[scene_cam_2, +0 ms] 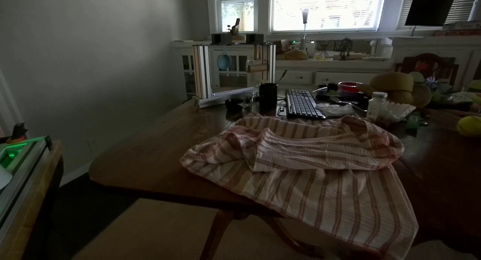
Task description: Unfold the cloth
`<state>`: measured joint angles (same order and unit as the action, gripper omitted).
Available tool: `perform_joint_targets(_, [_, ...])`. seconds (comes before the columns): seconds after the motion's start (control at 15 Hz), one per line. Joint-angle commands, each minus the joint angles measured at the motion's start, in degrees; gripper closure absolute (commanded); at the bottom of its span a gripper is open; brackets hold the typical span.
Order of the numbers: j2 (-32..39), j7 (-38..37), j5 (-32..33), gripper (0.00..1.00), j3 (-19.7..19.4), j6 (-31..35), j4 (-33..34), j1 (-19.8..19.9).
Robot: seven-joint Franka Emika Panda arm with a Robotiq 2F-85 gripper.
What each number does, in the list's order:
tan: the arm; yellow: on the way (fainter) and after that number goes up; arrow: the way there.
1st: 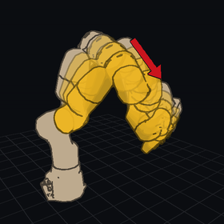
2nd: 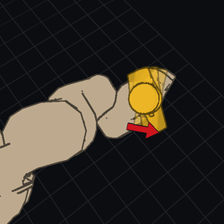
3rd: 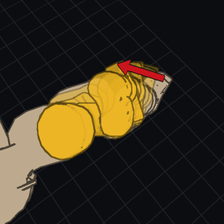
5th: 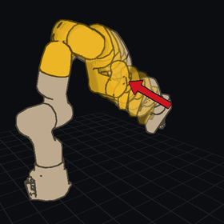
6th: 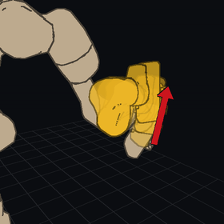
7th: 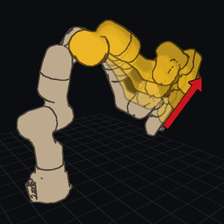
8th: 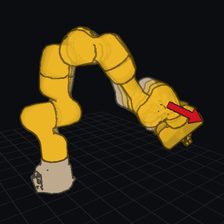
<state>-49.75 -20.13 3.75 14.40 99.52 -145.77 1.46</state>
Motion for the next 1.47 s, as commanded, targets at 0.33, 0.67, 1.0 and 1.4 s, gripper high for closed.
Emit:
perform_joint_targets(0.33, [15.14,-11.29,14.27,0.00,5.68,29.33,-6.17,7.00])
perform_joint_targets(0.67, [28.99,-21.07,35.99,0.00,13.19,42.43,-6.17,17.53])
perform_joint_targets(1.0, [40.38,-34.21,57.22,0.00,19.41,42.19,-2.81,25.35])
perform_joint_targets(1.4, [50.19,-36.68,59.14,0.00,4.98,34.72,1.18,11.09])
